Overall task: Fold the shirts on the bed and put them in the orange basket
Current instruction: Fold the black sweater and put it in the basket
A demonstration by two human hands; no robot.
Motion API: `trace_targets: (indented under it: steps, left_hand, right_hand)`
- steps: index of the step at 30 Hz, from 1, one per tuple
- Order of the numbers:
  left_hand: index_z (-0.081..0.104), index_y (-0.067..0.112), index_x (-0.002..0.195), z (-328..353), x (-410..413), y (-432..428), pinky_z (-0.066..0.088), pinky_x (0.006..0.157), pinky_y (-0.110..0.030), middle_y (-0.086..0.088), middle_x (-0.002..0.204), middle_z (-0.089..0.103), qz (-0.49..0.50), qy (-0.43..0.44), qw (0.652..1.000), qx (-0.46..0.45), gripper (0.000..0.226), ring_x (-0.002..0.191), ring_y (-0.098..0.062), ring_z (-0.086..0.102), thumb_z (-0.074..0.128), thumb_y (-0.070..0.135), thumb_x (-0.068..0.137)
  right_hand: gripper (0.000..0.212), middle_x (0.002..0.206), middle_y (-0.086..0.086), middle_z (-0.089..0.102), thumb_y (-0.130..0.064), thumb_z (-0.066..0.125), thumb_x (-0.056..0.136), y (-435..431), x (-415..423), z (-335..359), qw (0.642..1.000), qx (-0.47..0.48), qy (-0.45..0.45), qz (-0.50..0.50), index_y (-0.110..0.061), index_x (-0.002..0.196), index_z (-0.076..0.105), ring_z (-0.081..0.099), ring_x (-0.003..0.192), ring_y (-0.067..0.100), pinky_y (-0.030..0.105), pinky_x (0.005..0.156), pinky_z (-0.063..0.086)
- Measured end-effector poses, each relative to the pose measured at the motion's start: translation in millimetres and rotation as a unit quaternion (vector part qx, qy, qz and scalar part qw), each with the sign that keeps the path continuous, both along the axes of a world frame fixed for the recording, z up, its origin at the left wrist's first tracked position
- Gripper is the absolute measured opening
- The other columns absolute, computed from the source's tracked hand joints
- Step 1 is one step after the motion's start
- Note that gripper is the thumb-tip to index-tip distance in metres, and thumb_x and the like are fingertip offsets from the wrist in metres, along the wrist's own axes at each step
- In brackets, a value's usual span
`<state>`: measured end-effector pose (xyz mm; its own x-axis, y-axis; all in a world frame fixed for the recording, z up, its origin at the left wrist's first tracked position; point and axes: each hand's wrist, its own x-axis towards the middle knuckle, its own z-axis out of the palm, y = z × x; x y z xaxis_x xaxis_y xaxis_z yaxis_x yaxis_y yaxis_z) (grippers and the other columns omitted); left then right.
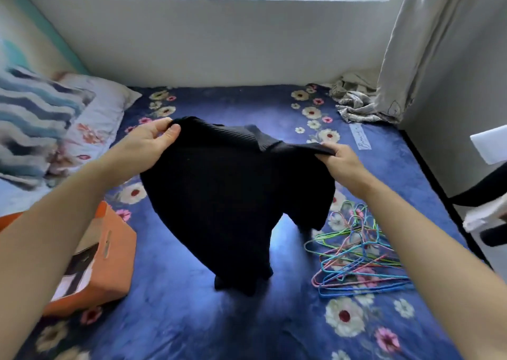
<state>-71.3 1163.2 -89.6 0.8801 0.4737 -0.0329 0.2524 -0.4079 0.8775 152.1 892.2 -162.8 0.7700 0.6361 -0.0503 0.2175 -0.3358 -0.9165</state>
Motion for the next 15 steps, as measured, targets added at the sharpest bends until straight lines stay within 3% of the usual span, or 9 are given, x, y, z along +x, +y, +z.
trace_targets:
  steps: [2, 4, 5, 7, 9, 12, 15]
  left_hand:
    - [0.064, 0.031, 0.088, 11.4, -8.6, 13.6, 0.044, 0.078, -0.009, 0.012, 0.092, 0.066, -0.038, 0.056, 0.996, 0.063, 0.026, 0.083, 0.0, 0.059, 0.042, 0.043, 0.097]
    - [0.069, 0.032, 0.079, 28.5, -19.6, 25.9, 0.046, 0.064, -0.013, 0.014, 0.076, 0.069, -0.106, 0.138, 0.983, 0.054, 0.039, 0.069, -0.002, 0.064, 0.05, 0.066, 0.081]
    - [0.069, 0.028, 0.079, 36.3, -25.0, 31.9, 0.046, 0.059, -0.015, 0.011, 0.071, 0.069, -0.157, 0.198, 0.966, 0.049, 0.042, 0.065, -0.005, 0.065, 0.06, 0.069, 0.072]
    - [0.069, 0.018, 0.082, 49.5, -32.6, 44.1, 0.049, 0.056, -0.023, 0.0, 0.072, 0.071, -0.234, 0.316, 0.917, 0.072, 0.044, 0.066, -0.016, 0.068, 0.086, 0.048, 0.055]
    - [0.07, 0.014, 0.076, 54.3, -33.0, 58.9, 0.048, 0.055, -0.023, -0.001, 0.068, 0.07, -0.24, 0.377, 0.877, 0.178, 0.045, 0.064, -0.016, 0.068, 0.084, 0.035, 0.04]
    - [0.069, 0.014, 0.063, 49.2, -27.1, 76.5, 0.045, 0.054, -0.022, 0.003, 0.057, 0.066, -0.176, 0.378, 0.865, 0.28, 0.025, 0.058, -0.015, 0.063, 0.082, 0.029, 0.048]
    - [0.073, 0.018, 0.062, 24.0, -24.6, 101.7, 0.042, 0.062, -0.026, 0.003, 0.059, 0.064, -0.164, 0.336, 0.896, 0.238, 0.013, 0.059, -0.015, 0.057, 0.082, 0.027, 0.063]
  right_hand:
    - [0.013, 0.087, 0.006, 0.06, -0.014, 0.06, 0.091, 2.3, -6.8, 25.8, 0.999, -0.017, -0.016, -0.022, -0.007, 0.097, 0.069, 0.052, 0.079, 0.017, 0.033, 0.073, 0.042]
    - [0.018, 0.087, 0.009, 0.067, -0.025, 0.069, 0.085, 2.8, -20.2, 54.3, 0.999, -0.036, -0.015, -0.018, -0.01, 0.093, 0.074, 0.059, 0.077, 0.02, 0.039, 0.078, 0.049]
    - [0.023, 0.087, 0.011, 0.071, -0.033, 0.074, 0.078, 1.3, -27.2, 68.7, 0.999, -0.051, -0.003, -0.01, -0.014, 0.091, 0.075, 0.062, 0.076, 0.022, 0.041, 0.079, 0.051]
    - [0.036, 0.082, 0.009, 0.073, -0.046, 0.081, 0.063, -6.5, -40.7, 97.4, 0.993, -0.108, 0.026, 0.026, -0.018, 0.084, 0.077, 0.065, 0.07, 0.019, 0.032, 0.071, 0.054]
    - [0.036, 0.072, 0.002, 0.072, -0.048, 0.084, 0.059, -14.1, -49.6, 119.9, 0.972, -0.214, 0.026, 0.097, -0.018, 0.077, 0.075, 0.066, 0.061, 0.014, 0.021, 0.059, 0.052]
    - [0.04, 0.072, -0.001, 0.073, -0.04, 0.088, 0.057, -14.6, -53.0, 129.3, 0.904, -0.404, -0.01, 0.142, -0.012, 0.082, 0.072, 0.071, 0.066, 0.016, 0.027, 0.064, 0.055]
    - [0.024, 0.051, -0.006, 0.06, -0.021, 0.084, 0.063, -11.3, -40.4, 110.5, 0.842, -0.518, -0.107, 0.108, -0.012, 0.065, 0.062, 0.058, 0.051, 0.011, 0.022, 0.05, 0.043]
